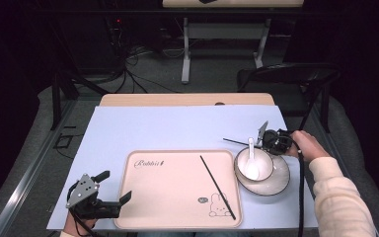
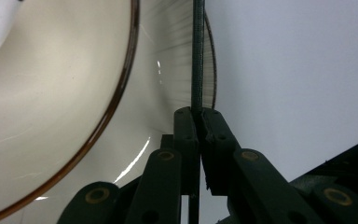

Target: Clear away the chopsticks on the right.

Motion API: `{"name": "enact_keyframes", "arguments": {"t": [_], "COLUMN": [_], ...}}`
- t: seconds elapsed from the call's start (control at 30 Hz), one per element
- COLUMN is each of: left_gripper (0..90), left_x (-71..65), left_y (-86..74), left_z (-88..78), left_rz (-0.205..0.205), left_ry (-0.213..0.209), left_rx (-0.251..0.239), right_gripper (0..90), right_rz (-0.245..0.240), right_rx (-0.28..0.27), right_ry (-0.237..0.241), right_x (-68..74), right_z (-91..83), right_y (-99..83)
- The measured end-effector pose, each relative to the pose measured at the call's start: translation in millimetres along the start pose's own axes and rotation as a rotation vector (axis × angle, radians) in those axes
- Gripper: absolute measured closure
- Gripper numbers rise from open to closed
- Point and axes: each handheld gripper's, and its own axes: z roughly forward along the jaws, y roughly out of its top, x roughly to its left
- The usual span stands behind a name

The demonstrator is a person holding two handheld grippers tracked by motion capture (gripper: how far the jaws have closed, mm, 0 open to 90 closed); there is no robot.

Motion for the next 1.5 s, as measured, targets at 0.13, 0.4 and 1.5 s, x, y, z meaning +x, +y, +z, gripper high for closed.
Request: {"name": "enact_keyframes", "arguments": {"t": [0.13, 0.4, 1.5], "left_gripper": [0.1, 0.1, 0.1], "left_x": [-0.1, -0.5, -0.4], "left_y": [0.0, 0.2, -0.1], "left_z": [0.4, 0.7, -0.7], "left_rz": [0.000, 0.001, 0.000], "left_ry": [-0.001, -0.002, 0.002], "left_rx": [-0.002, 0.000, 0.000], "right_gripper": [85.3, 85.3, 85.4], "right_rz": [0.036, 0.157, 0.468], "right_rx": [0.006, -0.007, -0.055], "right_ry": [-0.019, -0.028, -0.057], "right_x": [-2.3, -7.7, 28.8], "right_z": [-6.4, -31.3, -108.0], "right_y": [-2.2, -4.7, 52.9]}}
